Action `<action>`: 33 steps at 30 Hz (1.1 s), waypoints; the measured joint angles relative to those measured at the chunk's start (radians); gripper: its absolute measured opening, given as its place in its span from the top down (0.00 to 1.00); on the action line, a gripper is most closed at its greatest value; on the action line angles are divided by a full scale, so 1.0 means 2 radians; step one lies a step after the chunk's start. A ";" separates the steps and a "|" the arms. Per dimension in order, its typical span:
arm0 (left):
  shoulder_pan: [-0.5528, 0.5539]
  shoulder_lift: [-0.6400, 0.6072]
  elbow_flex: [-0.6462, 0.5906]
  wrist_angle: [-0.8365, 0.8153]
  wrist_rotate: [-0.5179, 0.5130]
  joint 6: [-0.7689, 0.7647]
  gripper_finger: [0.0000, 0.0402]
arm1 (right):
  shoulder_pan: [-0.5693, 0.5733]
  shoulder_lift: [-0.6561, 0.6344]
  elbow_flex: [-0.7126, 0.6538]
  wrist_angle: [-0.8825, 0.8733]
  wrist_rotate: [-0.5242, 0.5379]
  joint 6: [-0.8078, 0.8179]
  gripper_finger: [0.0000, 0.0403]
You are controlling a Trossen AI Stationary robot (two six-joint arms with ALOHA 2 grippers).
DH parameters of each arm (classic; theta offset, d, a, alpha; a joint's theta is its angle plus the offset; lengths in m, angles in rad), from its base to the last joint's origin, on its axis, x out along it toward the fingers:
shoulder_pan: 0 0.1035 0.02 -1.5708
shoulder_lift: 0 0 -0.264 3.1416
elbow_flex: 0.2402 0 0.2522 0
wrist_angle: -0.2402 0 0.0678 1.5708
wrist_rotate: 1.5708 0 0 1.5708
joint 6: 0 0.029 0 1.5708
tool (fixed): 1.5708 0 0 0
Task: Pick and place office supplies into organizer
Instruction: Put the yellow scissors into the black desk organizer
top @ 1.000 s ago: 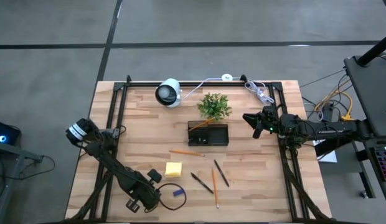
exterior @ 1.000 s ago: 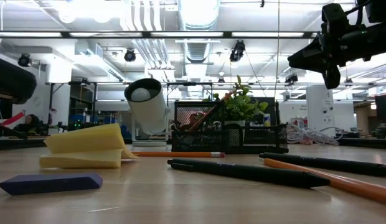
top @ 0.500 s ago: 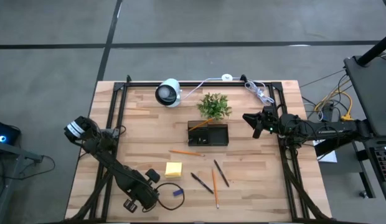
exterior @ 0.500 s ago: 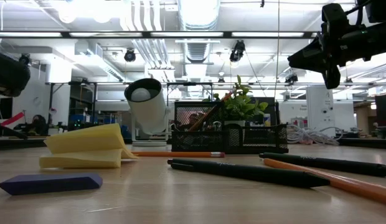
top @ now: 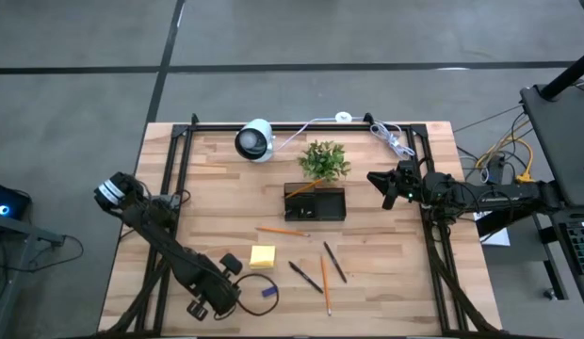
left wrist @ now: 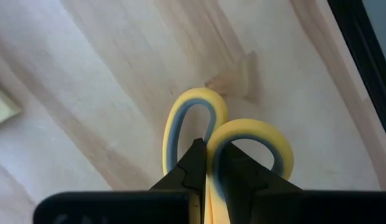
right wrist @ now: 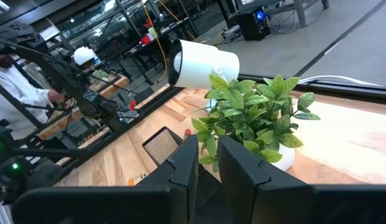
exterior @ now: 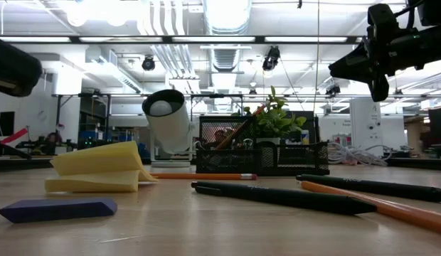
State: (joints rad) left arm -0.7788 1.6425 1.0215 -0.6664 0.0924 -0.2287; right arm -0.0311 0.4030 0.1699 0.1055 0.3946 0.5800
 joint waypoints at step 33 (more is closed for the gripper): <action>0.107 -0.110 0.004 0.002 -0.080 -0.066 0.97 | 0.000 0.000 0.000 0.000 0.000 0.000 0.87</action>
State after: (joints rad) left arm -0.5644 1.4216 1.0286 -0.6621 -0.0679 -0.3601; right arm -0.0311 0.4030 0.1699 0.1056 0.3944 0.5800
